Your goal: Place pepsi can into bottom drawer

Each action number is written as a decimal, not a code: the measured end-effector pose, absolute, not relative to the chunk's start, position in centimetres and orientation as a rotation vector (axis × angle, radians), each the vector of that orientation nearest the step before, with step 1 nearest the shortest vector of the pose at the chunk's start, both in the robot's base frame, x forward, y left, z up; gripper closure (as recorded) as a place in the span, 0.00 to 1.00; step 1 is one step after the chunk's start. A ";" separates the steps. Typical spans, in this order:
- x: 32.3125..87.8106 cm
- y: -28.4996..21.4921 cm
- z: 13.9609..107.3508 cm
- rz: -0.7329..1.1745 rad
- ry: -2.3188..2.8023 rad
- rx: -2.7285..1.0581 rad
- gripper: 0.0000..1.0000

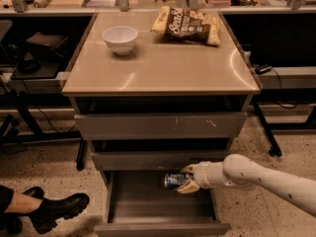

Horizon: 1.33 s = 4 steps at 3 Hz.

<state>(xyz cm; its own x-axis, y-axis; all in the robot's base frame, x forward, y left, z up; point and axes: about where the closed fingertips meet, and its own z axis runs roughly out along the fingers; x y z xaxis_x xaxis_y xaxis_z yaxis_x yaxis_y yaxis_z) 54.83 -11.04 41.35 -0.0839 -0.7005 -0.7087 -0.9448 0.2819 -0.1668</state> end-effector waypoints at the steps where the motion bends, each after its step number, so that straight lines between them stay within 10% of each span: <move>1: 54.8 -11.0 41.4 0.441 1.848 -1.482 1.00; 4: 58.6 -13.6 25.4 0.567 1.918 -1.315 1.00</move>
Offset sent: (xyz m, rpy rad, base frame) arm 0.0528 -0.0165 -0.1348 0.1586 0.0914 -0.0721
